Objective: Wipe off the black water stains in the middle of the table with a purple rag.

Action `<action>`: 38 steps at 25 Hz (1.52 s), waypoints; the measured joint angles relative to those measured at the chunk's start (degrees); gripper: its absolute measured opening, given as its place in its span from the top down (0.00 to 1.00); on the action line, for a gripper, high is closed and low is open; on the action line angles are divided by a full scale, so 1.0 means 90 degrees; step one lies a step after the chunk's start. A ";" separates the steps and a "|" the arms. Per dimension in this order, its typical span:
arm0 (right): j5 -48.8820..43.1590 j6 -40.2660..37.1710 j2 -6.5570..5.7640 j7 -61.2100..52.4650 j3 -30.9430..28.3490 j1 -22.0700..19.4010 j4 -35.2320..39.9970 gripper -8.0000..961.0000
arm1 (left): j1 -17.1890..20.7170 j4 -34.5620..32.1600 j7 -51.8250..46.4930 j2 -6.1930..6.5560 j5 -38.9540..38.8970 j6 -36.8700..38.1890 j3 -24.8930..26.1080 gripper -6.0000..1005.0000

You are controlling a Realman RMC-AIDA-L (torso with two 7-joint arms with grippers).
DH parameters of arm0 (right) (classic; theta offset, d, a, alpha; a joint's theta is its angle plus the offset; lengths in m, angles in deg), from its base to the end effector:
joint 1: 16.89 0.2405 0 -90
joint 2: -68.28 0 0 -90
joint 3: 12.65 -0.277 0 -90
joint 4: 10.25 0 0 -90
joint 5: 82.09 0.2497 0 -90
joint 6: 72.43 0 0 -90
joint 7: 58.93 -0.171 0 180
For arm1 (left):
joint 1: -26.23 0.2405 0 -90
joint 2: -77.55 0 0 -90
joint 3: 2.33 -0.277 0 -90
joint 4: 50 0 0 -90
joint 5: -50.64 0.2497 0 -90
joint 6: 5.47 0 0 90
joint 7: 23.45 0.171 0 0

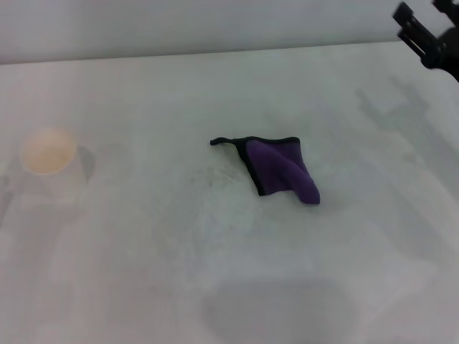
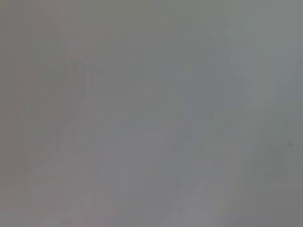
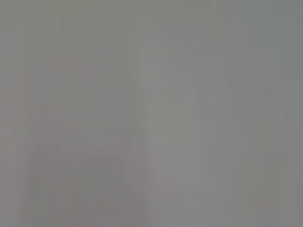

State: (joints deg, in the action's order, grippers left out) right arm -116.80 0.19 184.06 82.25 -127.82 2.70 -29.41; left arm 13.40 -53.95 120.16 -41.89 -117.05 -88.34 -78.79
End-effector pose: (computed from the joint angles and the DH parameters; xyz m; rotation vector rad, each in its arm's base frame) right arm 0.3618 0.3873 0.0262 -1.7329 0.4997 0.9673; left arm -0.4172 0.2872 -0.0160 -1.4792 -0.7811 -1.0025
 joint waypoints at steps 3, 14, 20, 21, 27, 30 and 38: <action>0.0153 -0.0117 0.0005 0.0893 -0.0043 -0.0033 0.0322 0.14 | 0.0000 0.0016 0.0005 0.0000 0.0000 0.0009 0.0000 0.12; 0.0452 -0.0889 0.0007 0.1412 -0.0073 -0.0103 0.0873 0.14 | -0.0050 0.0049 0.0048 0.0000 -0.0010 0.0375 -0.0001 0.12; 0.0460 -0.0895 0.0007 0.1362 -0.0050 -0.0184 0.0917 0.14 | -0.0065 0.0049 0.0049 0.0000 -0.0007 0.0457 -0.0020 0.12; 0.0461 -0.0896 0.0007 0.1356 -0.0041 -0.0190 0.0938 0.14 | -0.0068 0.0049 0.0053 0.0000 -0.0006 0.0461 -0.0020 0.12; 0.0466 -0.0901 0.0007 0.1347 -0.0025 -0.0194 0.1054 0.14 | -0.0078 0.0031 0.0088 -0.0003 -0.0002 0.0529 -0.0015 0.12; 0.0468 -0.0902 0.0007 0.1347 -0.0024 -0.0194 0.1060 0.14 | -0.0078 0.0023 0.0089 -0.0006 -0.0002 0.0530 -0.0005 0.12; 0.0468 -0.0873 0.0016 0.1258 -0.0024 -0.0204 0.1064 0.14 | -0.0089 0.0014 0.0905 -0.0021 0.0001 0.0528 -0.0009 0.12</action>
State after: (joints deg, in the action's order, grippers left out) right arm -112.58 -7.67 184.21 93.57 -128.04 0.87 -19.83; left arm 12.60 -53.83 128.31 -42.08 -117.04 -83.58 -78.87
